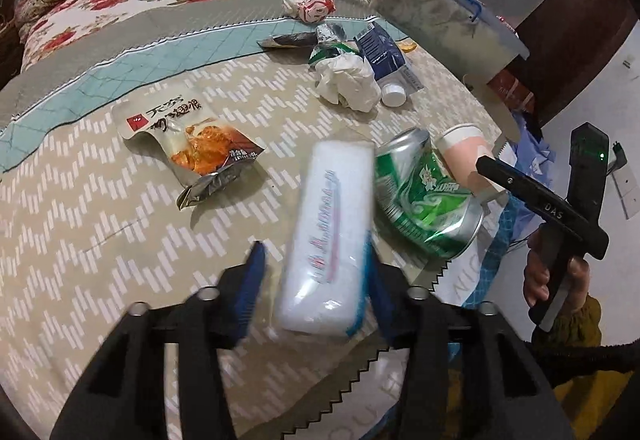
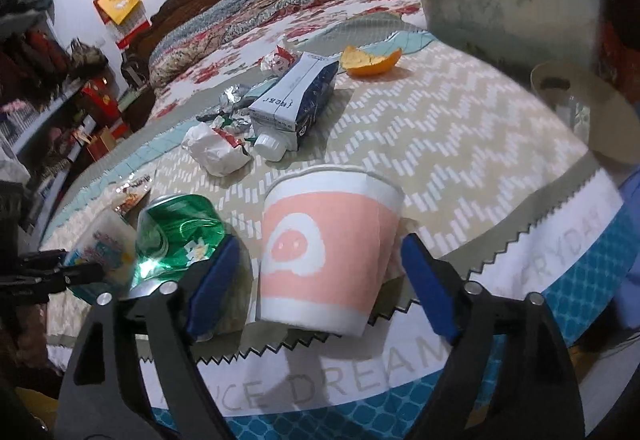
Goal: Collect trash
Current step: 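Carry the tissue pack and pink cup to the bin and release both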
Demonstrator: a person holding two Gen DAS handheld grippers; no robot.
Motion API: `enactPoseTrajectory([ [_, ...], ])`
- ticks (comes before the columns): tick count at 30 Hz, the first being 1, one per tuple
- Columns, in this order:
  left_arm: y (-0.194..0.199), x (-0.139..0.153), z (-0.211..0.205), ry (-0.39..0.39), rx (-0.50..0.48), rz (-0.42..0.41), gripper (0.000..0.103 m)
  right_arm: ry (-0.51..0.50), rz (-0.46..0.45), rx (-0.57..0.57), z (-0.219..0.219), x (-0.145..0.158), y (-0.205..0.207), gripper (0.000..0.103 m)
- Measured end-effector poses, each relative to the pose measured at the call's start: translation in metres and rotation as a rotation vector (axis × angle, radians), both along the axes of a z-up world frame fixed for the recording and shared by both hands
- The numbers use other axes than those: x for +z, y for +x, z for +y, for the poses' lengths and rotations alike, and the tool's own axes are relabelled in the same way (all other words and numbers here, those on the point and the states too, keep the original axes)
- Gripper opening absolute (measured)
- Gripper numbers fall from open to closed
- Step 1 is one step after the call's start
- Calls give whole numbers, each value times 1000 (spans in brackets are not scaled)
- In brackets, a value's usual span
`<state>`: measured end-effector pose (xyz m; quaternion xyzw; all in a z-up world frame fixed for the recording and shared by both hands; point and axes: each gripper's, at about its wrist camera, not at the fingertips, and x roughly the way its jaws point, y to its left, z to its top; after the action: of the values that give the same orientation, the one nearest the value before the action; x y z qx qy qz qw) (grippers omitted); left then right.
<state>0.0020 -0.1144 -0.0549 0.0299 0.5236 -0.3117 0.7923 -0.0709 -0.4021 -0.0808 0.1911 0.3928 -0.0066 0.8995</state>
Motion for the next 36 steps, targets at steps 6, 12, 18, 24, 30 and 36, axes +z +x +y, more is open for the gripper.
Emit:
enactPoseTrajectory([
  [6,5,-12,-4,46,13,31,43,125,-3,1,-15,-8,-6,86],
  [12,7,-6,7,12,35,25,29,312,-23,-8,-38,-21,-4,86],
  [18,8,33,8,-33,45,-54,29,241,-20,62,-19,-23,8,64],
  [24,20,54,-45,-47,-54,-55,29,298,-72,28,-38,-23,2,55],
  [30,39,62,-164,-54,-252,-37,29,305,-157,-164,-114,-15,-20,55],
  [36,57,55,-322,-69,-458,48,30,224,-207,-441,-213,-6,-45,56],
])
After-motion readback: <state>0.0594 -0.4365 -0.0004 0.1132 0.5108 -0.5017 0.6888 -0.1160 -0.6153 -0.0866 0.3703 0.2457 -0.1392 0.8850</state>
